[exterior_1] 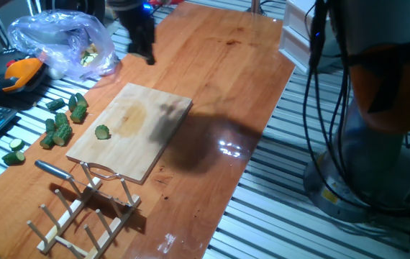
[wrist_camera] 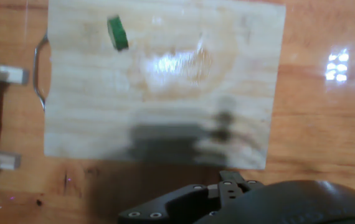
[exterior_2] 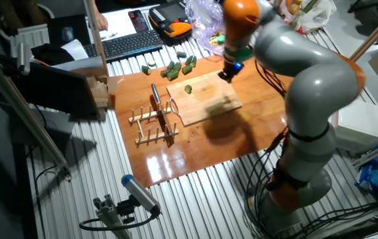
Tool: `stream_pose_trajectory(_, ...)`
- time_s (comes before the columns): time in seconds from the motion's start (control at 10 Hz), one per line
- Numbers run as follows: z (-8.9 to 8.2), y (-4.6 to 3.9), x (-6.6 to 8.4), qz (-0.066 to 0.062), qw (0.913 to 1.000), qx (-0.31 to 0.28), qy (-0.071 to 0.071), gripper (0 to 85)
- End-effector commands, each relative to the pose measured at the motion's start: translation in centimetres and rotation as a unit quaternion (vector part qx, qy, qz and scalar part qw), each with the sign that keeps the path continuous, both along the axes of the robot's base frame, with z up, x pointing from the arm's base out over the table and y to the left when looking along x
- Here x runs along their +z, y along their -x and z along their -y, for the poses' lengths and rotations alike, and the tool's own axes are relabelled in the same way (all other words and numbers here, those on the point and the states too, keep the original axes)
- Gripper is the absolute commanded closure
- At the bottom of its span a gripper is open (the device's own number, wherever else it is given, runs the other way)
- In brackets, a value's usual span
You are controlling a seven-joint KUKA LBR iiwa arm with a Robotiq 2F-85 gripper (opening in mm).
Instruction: Chop the cucumber into shreds
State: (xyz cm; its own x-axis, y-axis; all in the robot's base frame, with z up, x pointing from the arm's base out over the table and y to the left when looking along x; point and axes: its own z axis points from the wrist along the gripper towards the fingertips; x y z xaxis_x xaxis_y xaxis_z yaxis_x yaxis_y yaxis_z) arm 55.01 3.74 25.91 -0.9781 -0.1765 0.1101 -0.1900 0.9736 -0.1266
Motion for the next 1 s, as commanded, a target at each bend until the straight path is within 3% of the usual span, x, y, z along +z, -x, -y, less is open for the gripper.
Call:
stream_pose_trajectory(0.0, -9.7, -0.91, 0.8, -0.002, 0.9999, 0.0, 0.01, 85.0)
stream_pose_trajectory(0.2, -14.6, -0.03, 1.1, -0.006, 0.9995, -0.013, 0.027, 85.0)
stream_pose_trajectory(0.3, -16.1, 0.5, 0.7, -0.007, 0.9993, -0.018, 0.031, 85.0)
stream_pose_trajectory(0.6, -19.5, 1.95, -1.0, -0.009, 0.9993, -0.034, 0.015, 85.0)
stream_pose_trajectory(0.9, -21.2, 2.77, -2.5, -0.005, 0.9992, -0.038, 0.014, 85.0)
